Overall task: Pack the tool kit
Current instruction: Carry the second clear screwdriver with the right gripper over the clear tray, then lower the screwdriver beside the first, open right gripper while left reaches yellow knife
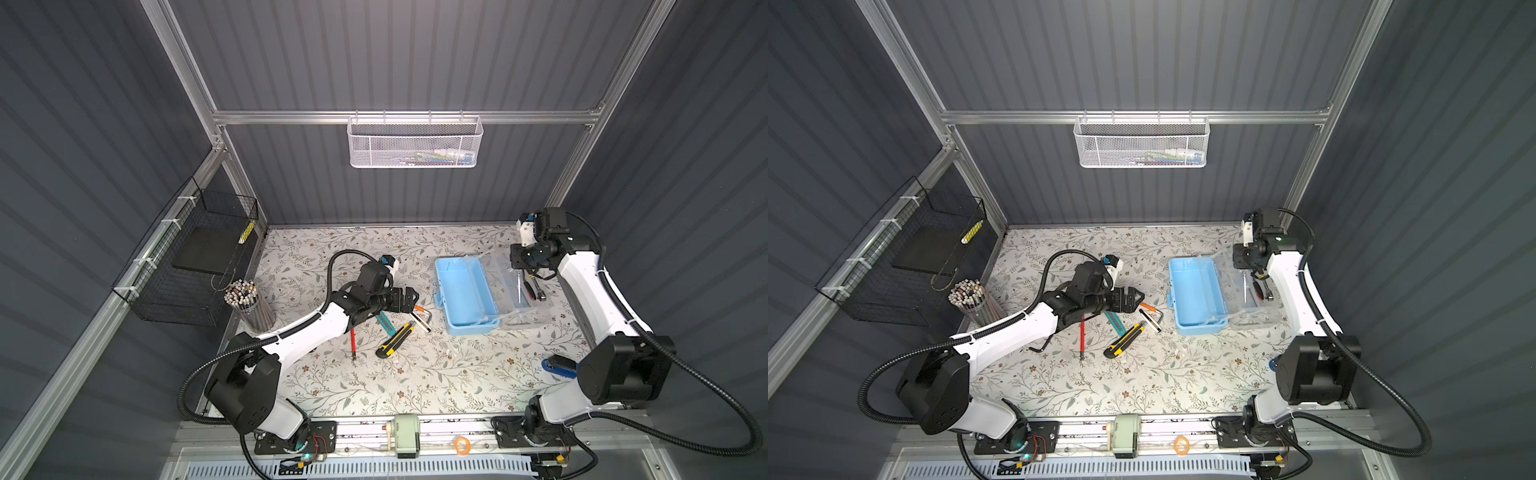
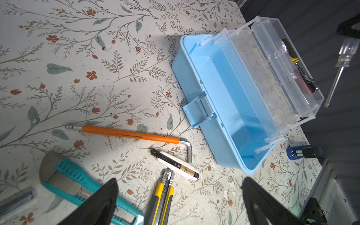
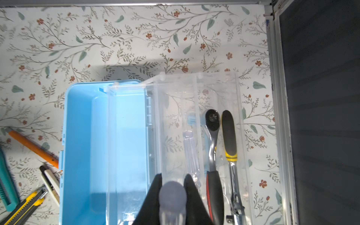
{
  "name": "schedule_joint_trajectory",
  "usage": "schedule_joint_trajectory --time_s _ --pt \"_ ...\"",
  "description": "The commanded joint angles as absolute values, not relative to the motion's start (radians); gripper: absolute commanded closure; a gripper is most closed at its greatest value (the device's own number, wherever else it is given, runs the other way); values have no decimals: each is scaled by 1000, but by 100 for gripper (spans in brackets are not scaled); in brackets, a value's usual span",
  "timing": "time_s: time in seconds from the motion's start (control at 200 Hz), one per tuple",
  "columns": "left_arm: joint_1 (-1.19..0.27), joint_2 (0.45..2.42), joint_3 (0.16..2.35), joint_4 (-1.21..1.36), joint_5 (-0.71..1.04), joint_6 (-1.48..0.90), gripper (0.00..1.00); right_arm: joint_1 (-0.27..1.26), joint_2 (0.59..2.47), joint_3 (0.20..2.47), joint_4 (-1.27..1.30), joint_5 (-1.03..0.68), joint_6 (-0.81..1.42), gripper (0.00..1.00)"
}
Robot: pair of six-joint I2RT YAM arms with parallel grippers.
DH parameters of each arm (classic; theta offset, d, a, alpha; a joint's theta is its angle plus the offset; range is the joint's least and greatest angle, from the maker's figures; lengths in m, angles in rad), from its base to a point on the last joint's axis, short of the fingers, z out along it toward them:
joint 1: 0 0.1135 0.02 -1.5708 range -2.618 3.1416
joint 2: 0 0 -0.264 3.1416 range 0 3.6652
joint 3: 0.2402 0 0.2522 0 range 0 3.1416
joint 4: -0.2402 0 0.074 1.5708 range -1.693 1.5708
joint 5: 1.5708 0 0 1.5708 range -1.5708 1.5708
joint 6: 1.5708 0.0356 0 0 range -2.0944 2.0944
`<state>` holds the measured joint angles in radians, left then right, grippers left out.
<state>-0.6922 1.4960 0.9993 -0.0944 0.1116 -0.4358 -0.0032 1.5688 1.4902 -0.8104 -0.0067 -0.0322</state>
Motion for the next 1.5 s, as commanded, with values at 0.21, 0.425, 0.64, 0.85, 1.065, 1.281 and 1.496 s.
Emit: schedule_joint_trajectory --time_s 0.21,0.425,0.64,0.85,1.065,1.281,1.496 --pt "-689 1488 984 -110 114 -415 0 -3 1645 1531 -841 0 -56 84" --pt "-689 1481 978 -111 106 -413 0 1 1666 1497 -812 -2 -54 80" --pt "-689 1483 976 -114 109 -420 0 0 1692 1485 -773 -30 -45 77" --pt "-689 1485 975 -127 105 -419 0 2 1706 1472 -758 -61 -34 70" --pt "-689 1501 971 -213 87 -389 0 2 1690 1464 -744 -72 -11 51" --pt "-689 1516 932 -268 84 -365 1 2 1641 1448 -729 -92 26 47" --pt "-696 1570 910 -316 129 -328 16 1 1579 1406 -692 -130 60 43"
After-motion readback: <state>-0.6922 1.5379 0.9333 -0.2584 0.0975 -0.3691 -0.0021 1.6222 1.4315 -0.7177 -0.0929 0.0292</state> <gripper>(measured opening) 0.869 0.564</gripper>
